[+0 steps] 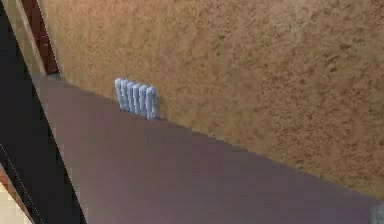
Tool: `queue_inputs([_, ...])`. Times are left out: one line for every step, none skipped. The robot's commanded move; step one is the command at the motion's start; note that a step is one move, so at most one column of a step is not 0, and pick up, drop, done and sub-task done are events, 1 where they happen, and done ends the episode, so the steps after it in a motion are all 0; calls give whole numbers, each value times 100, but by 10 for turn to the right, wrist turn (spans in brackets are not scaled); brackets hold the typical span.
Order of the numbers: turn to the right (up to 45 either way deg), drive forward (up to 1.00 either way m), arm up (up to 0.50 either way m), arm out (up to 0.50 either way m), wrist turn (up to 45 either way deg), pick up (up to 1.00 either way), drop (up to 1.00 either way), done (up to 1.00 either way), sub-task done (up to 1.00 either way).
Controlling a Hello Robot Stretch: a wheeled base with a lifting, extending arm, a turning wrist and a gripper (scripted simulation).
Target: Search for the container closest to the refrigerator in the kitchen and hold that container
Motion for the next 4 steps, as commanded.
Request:
queue_inputs([0,65,0,0,0,0,0,0,0])
queue_inputs([-450,0,0,0,0,0,0,0,0])
queue_inputs([0,100,0,0,0,0,0,0,0])
queue_inputs([-30,0,0,0,0,0,0,0,0])
